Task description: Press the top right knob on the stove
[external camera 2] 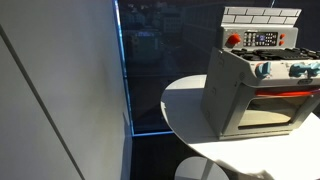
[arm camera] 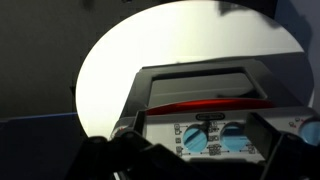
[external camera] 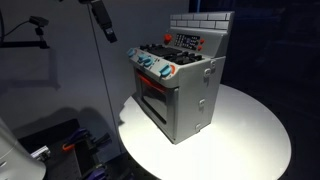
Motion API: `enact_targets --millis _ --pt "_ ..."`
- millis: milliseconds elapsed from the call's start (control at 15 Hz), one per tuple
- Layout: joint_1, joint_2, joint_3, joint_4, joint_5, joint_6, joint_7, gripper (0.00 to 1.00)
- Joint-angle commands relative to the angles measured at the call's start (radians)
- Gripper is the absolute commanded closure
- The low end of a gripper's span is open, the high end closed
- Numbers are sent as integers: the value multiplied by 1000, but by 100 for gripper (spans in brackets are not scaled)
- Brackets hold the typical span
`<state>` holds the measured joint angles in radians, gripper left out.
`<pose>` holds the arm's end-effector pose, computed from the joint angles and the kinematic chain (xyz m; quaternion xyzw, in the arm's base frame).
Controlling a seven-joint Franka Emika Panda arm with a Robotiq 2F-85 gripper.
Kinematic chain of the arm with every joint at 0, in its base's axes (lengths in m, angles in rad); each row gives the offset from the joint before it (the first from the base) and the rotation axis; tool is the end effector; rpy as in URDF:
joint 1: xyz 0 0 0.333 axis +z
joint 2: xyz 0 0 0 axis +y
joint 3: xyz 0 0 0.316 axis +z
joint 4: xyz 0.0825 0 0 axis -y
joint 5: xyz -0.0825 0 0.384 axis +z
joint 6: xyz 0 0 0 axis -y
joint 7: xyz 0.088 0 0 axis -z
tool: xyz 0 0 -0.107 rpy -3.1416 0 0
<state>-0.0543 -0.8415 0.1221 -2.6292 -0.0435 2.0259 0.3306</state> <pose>0.3231 0.0232 0.5181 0.9815 -0.1373 0.1263 0.0439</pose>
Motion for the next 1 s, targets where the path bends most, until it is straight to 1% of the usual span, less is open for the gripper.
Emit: enact_targets --millis 0,267,400,667,933 --pt "-21 106 -44 135 29 -71 -19 0" --pt "-43 197 -78 239 37 -120 -7 0" --pt "-62 245 -87 283 25 -121 7 0" --pt "-88 331 -109 350 26 -86 14 0" --pt "-92 390 -130 391 29 -4 9 0"
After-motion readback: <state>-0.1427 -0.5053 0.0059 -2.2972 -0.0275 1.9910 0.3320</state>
